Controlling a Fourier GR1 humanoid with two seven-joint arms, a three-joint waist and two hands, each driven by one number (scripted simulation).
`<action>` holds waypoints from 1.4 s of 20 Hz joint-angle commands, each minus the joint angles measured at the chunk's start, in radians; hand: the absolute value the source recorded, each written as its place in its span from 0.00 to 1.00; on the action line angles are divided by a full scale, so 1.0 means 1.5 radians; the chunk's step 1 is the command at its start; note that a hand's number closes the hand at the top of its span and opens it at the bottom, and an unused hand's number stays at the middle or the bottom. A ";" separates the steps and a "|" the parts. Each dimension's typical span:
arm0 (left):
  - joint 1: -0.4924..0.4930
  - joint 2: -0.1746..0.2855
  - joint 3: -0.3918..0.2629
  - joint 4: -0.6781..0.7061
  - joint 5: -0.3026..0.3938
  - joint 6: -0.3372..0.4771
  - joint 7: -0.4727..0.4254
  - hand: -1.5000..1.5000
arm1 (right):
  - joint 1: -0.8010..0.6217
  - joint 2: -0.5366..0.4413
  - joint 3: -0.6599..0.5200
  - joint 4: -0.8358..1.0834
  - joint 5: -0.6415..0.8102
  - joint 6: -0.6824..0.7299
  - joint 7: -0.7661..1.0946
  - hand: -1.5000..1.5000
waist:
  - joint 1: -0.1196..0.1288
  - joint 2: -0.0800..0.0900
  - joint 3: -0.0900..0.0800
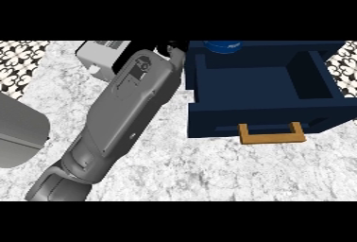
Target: Pick up the can, place it into the drawer and close the drawer
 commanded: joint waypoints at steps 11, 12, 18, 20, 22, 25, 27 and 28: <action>-0.099 0.000 -0.113 0.161 0.170 0.065 -0.082 1.00 | -0.005 -0.011 0.009 -0.030 -0.014 -0.001 0.035 0.00 | -0.026 0.004 0.000; -0.122 0.000 -0.121 0.170 0.178 0.065 -0.076 1.00 | -0.016 -0.018 -0.004 0.014 -0.023 0.015 0.008 0.00 | -0.027 0.004 0.001; -0.111 0.000 -0.159 0.201 0.233 0.056 -0.109 1.00 | -0.023 -0.014 -0.006 0.007 -0.017 0.005 0.007 0.00 | -0.023 0.005 0.001; -0.128 0.000 -0.184 0.223 0.251 0.072 -0.105 1.00 | -0.041 -0.025 0.004 0.010 -0.019 -0.003 0.020 0.00 | -0.033 0.008 0.001; -0.129 0.000 -0.219 0.224 0.261 0.091 -0.115 1.00 | -0.060 -0.015 0.022 0.009 0.012 -0.019 0.026 0.00 | -0.036 0.010 0.001; -0.114 0.000 -0.237 0.233 0.278 0.084 -0.122 0.00 | -0.030 -0.019 0.002 0.002 -0.011 -0.002 0.028 0.00 | -0.033 0.007 0.001; -0.117 0.000 -0.259 0.227 0.287 0.112 -0.121 0.00 | -0.033 -0.008 0.007 0.018 -0.001 0.011 0.010 0.00 | -0.030 0.006 0.001; -0.124 0.000 -0.249 0.257 0.293 0.107 -0.129 0.00 | -0.028 -0.007 0.014 -0.017 -0.017 -0.002 0.033 0.00 | -0.041 0.010 0.001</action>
